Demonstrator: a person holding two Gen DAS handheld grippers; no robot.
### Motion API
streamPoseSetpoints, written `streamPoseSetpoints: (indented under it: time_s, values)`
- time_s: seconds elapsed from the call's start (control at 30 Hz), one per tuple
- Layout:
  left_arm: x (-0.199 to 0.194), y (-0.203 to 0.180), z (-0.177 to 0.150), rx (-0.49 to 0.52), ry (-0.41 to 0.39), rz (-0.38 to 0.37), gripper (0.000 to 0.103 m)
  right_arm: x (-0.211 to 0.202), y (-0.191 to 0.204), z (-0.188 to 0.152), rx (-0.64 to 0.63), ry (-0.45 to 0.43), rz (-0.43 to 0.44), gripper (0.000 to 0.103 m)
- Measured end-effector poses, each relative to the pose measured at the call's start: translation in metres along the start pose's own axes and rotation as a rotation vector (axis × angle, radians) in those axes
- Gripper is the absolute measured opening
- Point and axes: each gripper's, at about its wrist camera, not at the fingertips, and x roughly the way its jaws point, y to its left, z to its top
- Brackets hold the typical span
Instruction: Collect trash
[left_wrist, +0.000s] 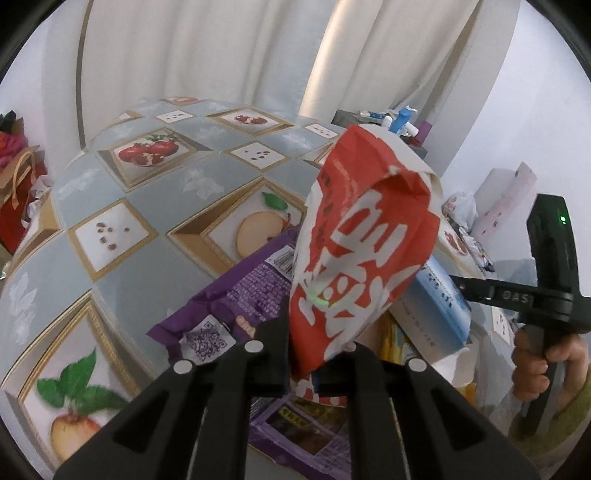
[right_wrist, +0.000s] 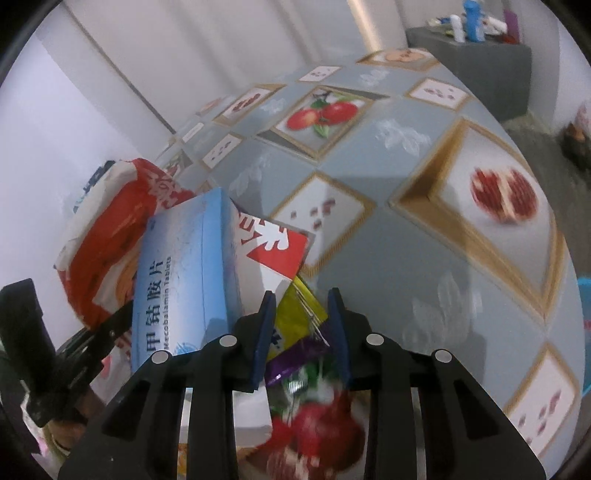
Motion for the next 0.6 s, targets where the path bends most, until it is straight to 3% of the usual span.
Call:
streamPoseSetpoints:
  time_s: [0.07, 0.17, 0.27, 0.33, 0.47, 0.6]
  values:
    - [-0.009, 0.002, -0.003, -0.002, -0.009, 0.018, 0.022, -0.009, -0.004, -0.004, 0.02, -0.022, 0.01, 0.03]
    - [-0.035, 0.005, -0.01, -0.01, -0.056, 0.032, 0.028, -0.029, -0.005, -0.007, 0.025, -0.07, 0.027, 0.03]
    - [-0.061, 0.008, -0.019, -0.019, -0.093, 0.024, 0.028, -0.042, -0.001, -0.01, 0.01, -0.096, 0.044, 0.031]
    - [-0.076, 0.006, -0.025, -0.031, -0.115, -0.028, 0.028, -0.049, 0.003, -0.012, -0.009, -0.107, 0.056, 0.032]
    - [-0.084, -0.006, -0.033, -0.029, -0.101, -0.122, 0.029, -0.055, 0.018, -0.013, -0.052, -0.113, 0.094, 0.035]
    - [-0.078, -0.021, -0.035, 0.006, -0.062, -0.157, 0.029, -0.052, 0.036, -0.014, -0.11, -0.104, 0.122, 0.042]
